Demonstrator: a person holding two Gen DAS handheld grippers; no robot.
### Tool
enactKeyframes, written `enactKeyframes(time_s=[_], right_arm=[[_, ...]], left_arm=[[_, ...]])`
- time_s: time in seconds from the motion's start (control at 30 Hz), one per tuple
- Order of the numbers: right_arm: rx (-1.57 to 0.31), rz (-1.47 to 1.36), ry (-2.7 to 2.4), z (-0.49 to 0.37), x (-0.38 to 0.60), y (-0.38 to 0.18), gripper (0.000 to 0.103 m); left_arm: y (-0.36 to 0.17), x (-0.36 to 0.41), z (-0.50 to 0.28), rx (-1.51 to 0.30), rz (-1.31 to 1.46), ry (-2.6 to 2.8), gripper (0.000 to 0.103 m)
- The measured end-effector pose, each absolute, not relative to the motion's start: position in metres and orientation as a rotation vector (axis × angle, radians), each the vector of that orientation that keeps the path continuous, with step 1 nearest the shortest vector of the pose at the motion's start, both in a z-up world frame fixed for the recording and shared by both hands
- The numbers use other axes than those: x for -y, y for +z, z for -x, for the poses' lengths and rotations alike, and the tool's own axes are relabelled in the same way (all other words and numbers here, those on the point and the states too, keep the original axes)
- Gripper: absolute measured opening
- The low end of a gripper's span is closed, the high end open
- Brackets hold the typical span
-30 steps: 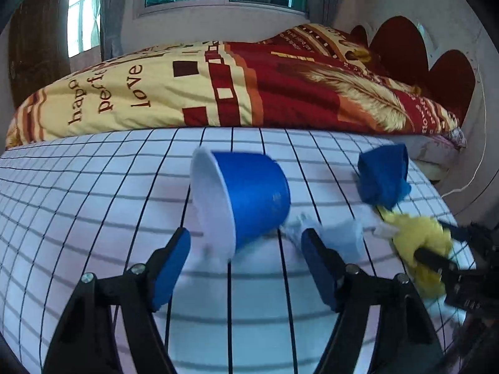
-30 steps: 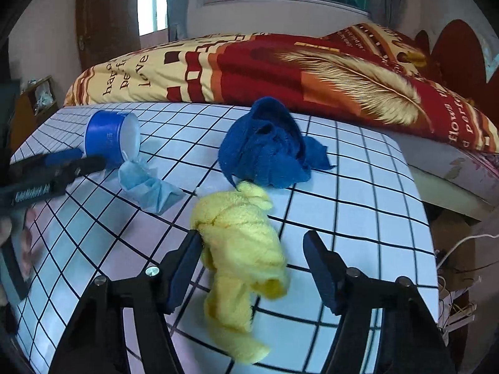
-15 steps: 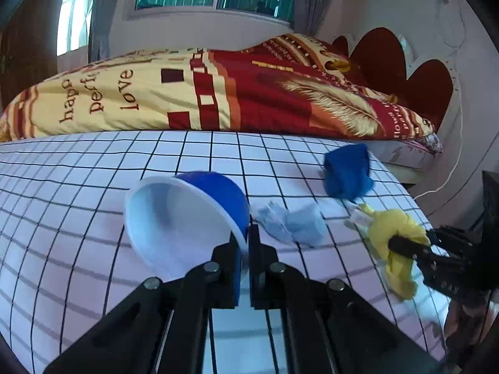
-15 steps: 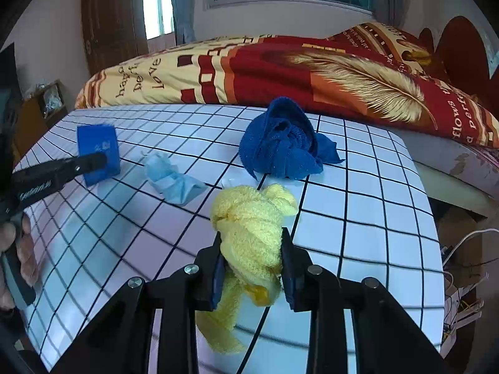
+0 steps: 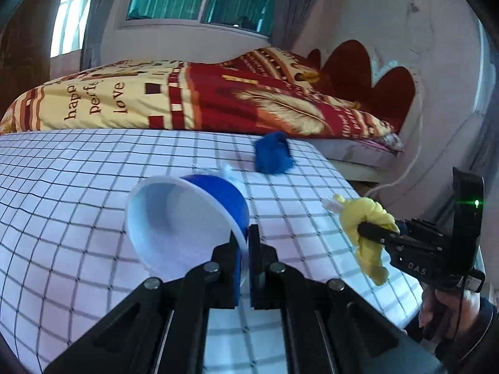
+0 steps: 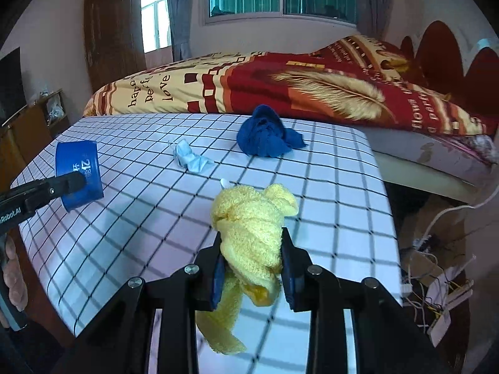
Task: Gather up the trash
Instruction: 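Carry the blue cup and yellow cloth in both tools over the black bin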
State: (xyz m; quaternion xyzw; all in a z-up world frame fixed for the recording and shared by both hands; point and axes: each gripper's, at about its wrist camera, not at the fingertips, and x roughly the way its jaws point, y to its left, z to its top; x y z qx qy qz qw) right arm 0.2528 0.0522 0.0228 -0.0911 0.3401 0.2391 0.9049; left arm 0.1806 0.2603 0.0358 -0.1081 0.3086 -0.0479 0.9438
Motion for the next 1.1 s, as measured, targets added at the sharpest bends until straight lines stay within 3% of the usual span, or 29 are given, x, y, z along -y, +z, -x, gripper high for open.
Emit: enactKeyframes(time_s=[0.53,1.1], right_arm=[[-0.687,0.137,0.359,-0.179,0.058,0.03,0.032],[-0.723,0.045,0.204,-0.141,0.161,0.01,0.032]], left_arm=[[0.03,-0.175,-0.127,-0.641,0.186,-0.161,0.004],[0.015,-0.065,-0.12,-0.692,0.043,-0.326,0.004]])
